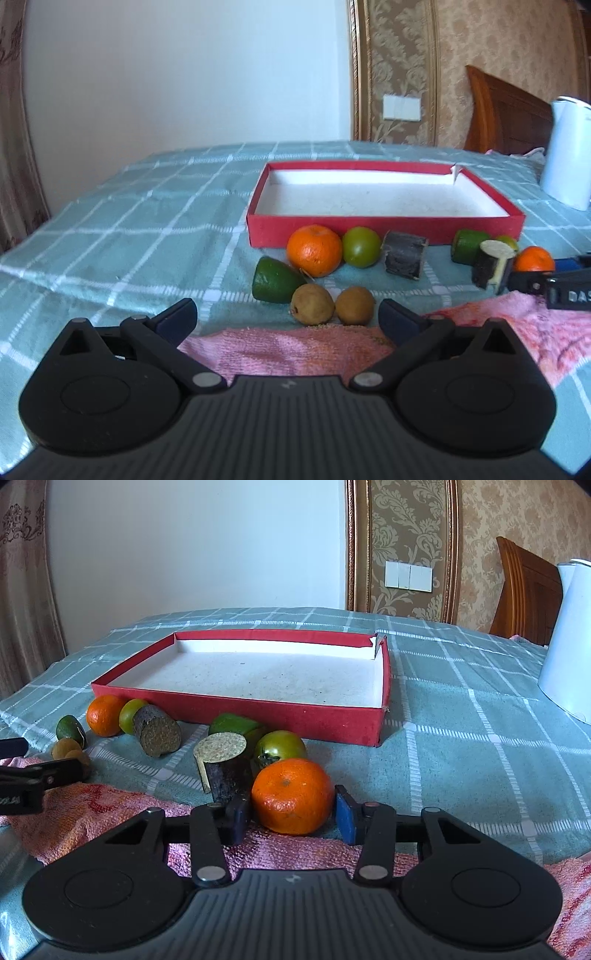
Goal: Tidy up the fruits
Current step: 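Lower the right gripper onto the tangerine and close around it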
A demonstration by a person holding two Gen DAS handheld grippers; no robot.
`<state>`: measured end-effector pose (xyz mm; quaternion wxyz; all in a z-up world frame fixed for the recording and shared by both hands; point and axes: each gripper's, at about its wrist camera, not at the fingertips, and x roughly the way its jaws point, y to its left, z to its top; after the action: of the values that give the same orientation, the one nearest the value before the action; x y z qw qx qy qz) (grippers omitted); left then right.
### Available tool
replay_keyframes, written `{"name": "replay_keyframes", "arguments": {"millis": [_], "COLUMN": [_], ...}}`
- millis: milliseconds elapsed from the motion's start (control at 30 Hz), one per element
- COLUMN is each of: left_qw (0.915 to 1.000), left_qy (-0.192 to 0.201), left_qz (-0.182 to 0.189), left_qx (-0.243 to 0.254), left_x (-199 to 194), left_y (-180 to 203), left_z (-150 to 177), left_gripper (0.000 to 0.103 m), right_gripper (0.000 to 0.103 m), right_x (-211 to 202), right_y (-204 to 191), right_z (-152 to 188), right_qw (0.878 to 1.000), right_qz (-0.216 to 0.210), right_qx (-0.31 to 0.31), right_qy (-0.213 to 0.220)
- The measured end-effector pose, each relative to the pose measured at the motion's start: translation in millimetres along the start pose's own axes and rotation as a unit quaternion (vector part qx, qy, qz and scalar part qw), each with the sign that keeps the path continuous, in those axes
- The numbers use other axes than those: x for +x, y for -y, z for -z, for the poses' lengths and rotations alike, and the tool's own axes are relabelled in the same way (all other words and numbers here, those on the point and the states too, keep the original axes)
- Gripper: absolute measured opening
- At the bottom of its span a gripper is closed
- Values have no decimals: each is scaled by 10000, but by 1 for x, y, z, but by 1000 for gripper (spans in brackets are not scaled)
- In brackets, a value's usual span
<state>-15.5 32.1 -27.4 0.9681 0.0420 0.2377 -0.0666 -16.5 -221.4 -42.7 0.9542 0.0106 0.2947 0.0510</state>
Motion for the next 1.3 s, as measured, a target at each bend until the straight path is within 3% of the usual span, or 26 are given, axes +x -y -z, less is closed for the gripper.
{"name": "replay_keyframes", "arguments": {"millis": [133,300,433,600,700,867,1033,1100,1300], "left_qw": [9995,9991,9988,9955,9949,9946,9910,9904,9911], "left_qy": [253,309,200,-356,-630,-846,-910,-919,-1012], "left_qz": [126,-121,-377,-84,224,236,591,620,596], "left_qx": [104,276,-246,-873,-757,-554,-782,-831,-624], "left_x": [-10,-3,10,31,41,52,56,57,60], "left_y": [6,4,-24,-48,-46,-40,-48,-49,-41], "left_z": [0,-9,-22,-33,-34,-31,-33,-36,-39], "left_gripper": [103,103,103,103,103,103,93,80,75], "right_gripper": [46,45,45,45,45,45,45,45,45], "right_x": [0,0,0,0,0,0,0,0,0], "right_y": [0,1,2,2,2,3,3,3,2], "right_z": [0,0,0,0,0,0,0,0,0], "right_qw": [10000,10000,10000,10000,10000,9999,9999,9999,9999], "right_qz": [-3,-26,-23,-34,-45,-50,-48,-48,-49], "right_qx": [7,55,52,69,85,92,90,90,93], "right_qy": [-3,-16,-20,-19,-15,-13,-11,-11,-10]}}
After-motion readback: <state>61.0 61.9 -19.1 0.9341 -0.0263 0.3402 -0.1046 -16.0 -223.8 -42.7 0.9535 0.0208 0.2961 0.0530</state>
